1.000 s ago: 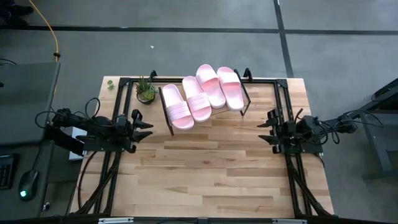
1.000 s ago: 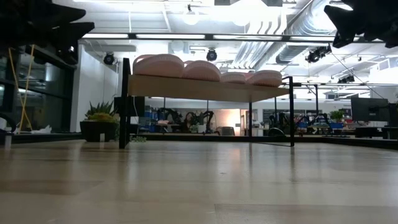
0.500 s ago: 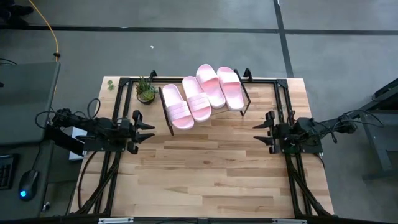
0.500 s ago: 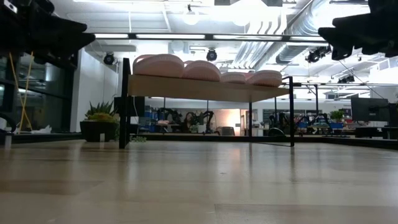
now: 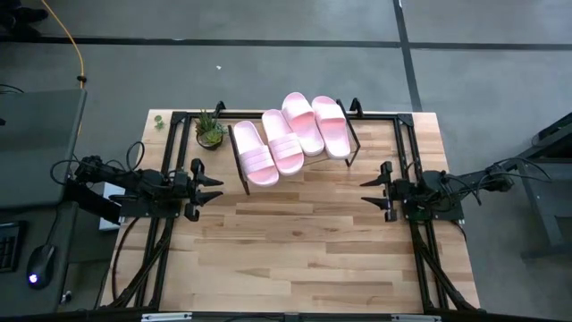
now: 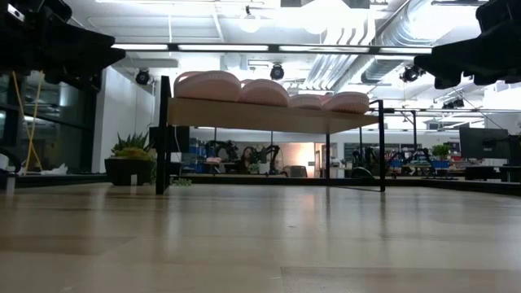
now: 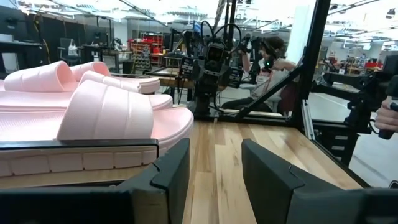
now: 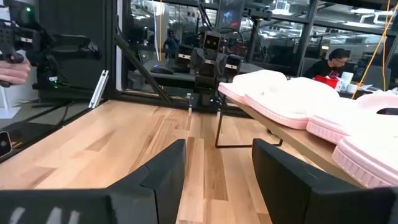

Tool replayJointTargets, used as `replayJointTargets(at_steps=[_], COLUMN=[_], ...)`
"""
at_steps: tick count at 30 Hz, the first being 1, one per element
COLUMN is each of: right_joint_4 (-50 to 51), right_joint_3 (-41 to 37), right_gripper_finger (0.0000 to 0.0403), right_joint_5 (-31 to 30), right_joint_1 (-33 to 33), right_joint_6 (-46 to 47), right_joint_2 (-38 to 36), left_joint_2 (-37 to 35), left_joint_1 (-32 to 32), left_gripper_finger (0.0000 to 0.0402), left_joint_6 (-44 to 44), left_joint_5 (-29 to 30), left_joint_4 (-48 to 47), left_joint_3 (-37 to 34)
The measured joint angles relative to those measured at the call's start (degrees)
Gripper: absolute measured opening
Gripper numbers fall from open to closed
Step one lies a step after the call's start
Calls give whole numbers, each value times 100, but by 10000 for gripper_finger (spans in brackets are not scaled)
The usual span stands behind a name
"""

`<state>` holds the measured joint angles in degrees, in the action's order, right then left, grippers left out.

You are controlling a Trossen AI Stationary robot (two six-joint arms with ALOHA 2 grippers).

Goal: Pick and place slides into the shelf
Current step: Return to Home Position

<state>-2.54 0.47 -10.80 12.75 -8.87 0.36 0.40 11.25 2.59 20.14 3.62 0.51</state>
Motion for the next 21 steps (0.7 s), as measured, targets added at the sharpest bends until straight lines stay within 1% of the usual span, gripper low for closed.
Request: replayJointTargets(at_steps=[21], right_joint_4=[-1], right_joint_3=[2], right_gripper_finger=[177], right_joint_5=[-18], right_joint_1=[0], right_joint_6=[-13], right_joint_2=[0], left_joint_2=[0], left_joint_1=[0], left_gripper_finger=[129], left_joint_6=[43], left_joint_5=[-13], left_joint_4=[0], left_joint_3=[0])
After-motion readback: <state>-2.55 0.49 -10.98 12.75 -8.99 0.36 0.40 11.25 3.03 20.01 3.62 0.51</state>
